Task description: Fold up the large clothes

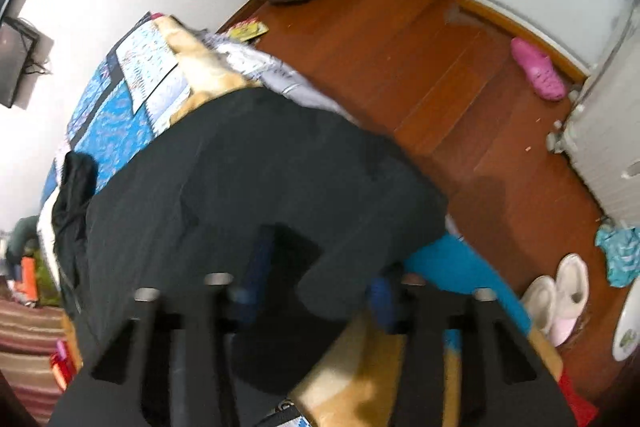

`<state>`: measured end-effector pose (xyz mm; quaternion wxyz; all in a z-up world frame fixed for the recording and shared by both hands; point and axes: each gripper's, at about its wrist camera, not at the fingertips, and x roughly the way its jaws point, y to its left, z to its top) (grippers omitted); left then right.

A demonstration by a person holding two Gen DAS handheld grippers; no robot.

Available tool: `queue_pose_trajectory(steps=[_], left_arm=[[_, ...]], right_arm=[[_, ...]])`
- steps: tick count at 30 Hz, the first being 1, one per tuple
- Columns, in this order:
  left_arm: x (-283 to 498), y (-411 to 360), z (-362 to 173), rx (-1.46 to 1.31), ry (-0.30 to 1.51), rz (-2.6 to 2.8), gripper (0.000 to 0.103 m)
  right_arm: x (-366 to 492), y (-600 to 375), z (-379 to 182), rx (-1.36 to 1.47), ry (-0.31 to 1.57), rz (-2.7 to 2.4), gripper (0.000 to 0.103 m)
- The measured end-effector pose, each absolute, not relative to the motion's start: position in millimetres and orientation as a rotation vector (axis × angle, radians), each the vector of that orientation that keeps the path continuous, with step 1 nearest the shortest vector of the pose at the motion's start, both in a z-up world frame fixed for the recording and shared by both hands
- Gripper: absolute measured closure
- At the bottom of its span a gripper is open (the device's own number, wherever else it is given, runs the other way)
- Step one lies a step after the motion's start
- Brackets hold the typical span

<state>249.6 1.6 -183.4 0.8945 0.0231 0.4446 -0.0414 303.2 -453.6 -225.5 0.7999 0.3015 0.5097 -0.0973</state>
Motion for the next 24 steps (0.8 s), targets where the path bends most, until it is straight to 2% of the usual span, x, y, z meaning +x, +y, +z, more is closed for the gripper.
queue_pose_trajectory(steps=[2, 5, 16, 19, 24], left_arm=[[247, 5, -183, 0.041, 0.921, -0.082, 0.03], [243, 13, -183, 0.003, 0.916, -0.077, 0.03], [228, 30, -174, -0.051, 0.883, -0.063, 0.03], [223, 33, -171, -0.046, 0.872, -0.061, 0.03], [212, 42, -169, -0.055, 0.867, -0.053, 0.03]], right_arm=[[299, -458, -216, 0.674, 1.063, -0.205, 0.083], [291, -459, -192, 0.683, 0.992, -0.171, 0.094], [270, -362, -69, 0.402, 0.76, 0.098, 0.096], [265, -320, -58, 0.352, 0.754, 0.201, 0.096], [267, -265, -75, 0.282, 0.833, 0.338, 0.096]])
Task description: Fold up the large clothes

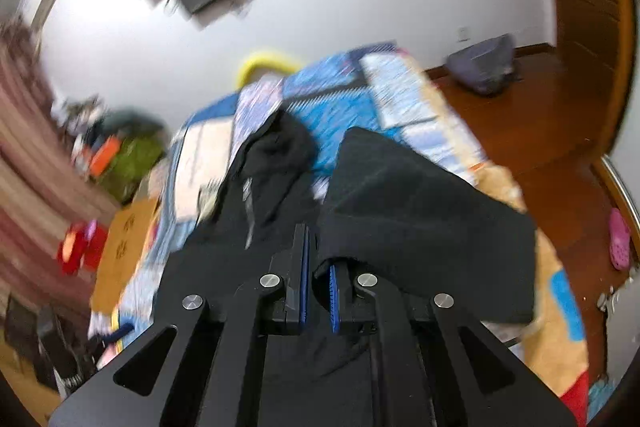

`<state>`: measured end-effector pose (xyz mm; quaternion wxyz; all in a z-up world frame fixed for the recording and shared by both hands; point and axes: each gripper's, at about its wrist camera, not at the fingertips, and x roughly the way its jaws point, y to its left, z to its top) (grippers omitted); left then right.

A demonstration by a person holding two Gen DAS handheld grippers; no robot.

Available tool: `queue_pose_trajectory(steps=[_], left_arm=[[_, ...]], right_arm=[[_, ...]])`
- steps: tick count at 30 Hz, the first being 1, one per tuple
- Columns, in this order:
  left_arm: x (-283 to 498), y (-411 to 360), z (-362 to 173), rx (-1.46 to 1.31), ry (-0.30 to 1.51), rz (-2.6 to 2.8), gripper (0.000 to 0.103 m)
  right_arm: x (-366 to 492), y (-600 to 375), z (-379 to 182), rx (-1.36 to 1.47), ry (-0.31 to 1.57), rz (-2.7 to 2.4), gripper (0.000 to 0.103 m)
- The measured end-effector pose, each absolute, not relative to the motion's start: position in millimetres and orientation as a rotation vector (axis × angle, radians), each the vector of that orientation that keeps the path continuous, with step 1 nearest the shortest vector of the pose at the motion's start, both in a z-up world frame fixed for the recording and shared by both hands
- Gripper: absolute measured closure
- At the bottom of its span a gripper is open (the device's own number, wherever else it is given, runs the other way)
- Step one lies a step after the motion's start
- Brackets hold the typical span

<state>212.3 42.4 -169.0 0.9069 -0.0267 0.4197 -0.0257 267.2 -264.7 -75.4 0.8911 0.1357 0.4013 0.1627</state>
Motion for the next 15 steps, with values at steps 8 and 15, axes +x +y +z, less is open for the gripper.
queue_pose_trajectory(steps=[8, 15], left_arm=[[200, 60, -172, -0.075, 0.874, -0.032, 0.03], [197, 59, -181, -0.082, 0.899, -0.035, 0.03]], right_arm=[[255, -200, -154, 0.123, 1.065, 0.421, 0.096], [238, -184, -179, 0.062, 1.192, 0.431, 0.091]])
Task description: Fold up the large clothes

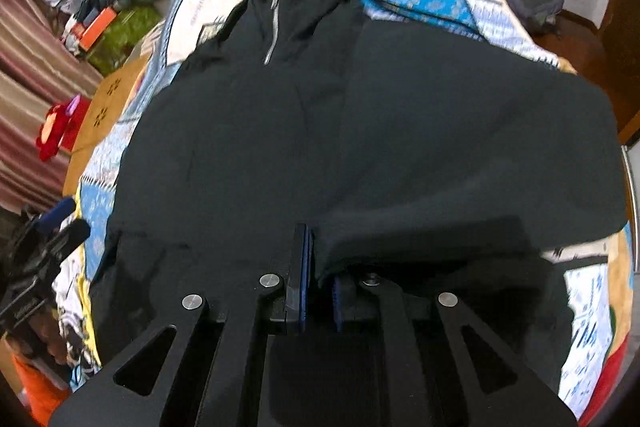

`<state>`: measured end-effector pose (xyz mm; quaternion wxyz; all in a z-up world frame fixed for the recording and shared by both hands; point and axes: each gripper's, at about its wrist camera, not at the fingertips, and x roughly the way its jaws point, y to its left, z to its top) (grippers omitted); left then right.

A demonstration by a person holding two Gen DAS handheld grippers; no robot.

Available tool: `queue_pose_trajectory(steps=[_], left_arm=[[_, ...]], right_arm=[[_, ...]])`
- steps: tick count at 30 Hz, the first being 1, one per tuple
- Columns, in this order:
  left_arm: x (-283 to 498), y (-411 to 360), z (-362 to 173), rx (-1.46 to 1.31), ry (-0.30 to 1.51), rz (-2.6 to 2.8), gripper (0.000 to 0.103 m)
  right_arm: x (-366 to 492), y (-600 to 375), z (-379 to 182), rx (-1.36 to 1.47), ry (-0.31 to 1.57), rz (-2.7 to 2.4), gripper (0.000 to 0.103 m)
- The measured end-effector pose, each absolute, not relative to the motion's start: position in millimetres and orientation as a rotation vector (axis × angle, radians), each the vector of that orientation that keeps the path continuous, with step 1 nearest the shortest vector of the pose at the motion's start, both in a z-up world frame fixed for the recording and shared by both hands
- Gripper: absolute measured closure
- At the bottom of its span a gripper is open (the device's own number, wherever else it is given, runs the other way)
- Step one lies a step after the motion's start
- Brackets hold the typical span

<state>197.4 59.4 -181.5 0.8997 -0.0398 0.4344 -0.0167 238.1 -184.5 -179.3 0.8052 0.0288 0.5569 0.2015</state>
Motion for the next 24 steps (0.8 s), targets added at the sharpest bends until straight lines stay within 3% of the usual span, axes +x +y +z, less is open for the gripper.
queue_pose_trajectory(steps=[7, 13, 15, 17, 24], left_arm=[[200, 46, -186, -0.051, 0.908, -0.049, 0.03], [205, 35, -186, -0.05, 0.908, -0.066, 0.03], [207, 32, -188, -0.05, 0.916, -0.07, 0.03], [209, 28, -190, -0.048, 0.925, -0.073, 0.03], [212, 18, -195, -0.047, 0.942, -0.084, 0.03]], right_arm=[[225, -201, -164, 0.154, 1.236, 0.487, 0.084], [212, -244, -137, 0.2, 1.118, 0.401, 0.077], [213, -268, -131, 0.256, 1.067, 0.341, 0.057], [217, -289, -129, 0.292, 1.022, 0.254, 0.045], [238, -341, -162, 0.549, 1.074, 0.161, 0.045]])
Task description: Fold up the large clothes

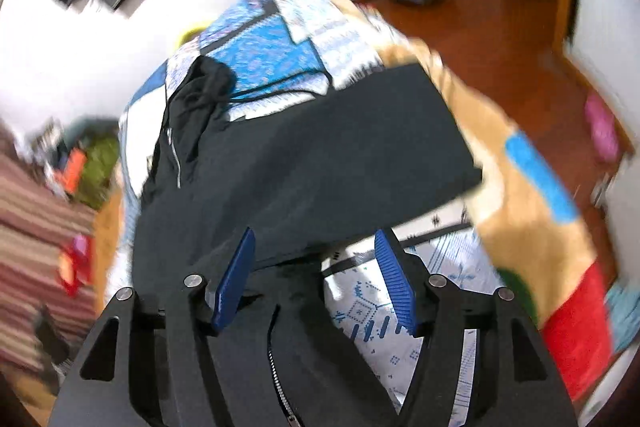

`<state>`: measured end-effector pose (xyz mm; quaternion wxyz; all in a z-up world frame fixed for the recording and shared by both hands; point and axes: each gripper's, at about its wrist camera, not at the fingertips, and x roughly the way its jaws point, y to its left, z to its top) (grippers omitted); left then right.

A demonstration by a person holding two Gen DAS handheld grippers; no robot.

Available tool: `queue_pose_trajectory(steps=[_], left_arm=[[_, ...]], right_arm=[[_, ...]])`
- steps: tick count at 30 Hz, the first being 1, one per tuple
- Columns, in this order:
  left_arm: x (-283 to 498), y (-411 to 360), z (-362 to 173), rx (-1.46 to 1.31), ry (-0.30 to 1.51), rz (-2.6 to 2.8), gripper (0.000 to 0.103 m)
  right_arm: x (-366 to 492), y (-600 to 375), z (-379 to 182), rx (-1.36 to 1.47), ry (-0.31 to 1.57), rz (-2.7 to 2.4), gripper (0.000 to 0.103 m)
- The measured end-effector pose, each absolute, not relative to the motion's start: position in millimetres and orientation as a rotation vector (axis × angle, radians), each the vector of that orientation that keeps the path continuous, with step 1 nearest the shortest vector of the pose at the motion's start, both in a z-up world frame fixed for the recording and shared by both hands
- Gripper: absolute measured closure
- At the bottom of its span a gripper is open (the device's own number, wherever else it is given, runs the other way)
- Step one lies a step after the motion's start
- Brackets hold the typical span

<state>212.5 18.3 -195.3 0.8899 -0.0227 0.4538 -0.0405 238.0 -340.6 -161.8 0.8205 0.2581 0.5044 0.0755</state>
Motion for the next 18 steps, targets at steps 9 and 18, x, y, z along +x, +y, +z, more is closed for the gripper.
queue_pose_trajectory(steps=[9, 18], left_arm=[[219, 15, -211, -0.068, 0.994, -0.085, 0.03], [216, 25, -221, -0.136, 1.003, -0.068, 0.03]], right_arm=[[254, -354, -200, 0.736, 1.09, 0.11, 0.044], [272, -357, -198, 0.66, 1.11, 0.01, 0.082]])
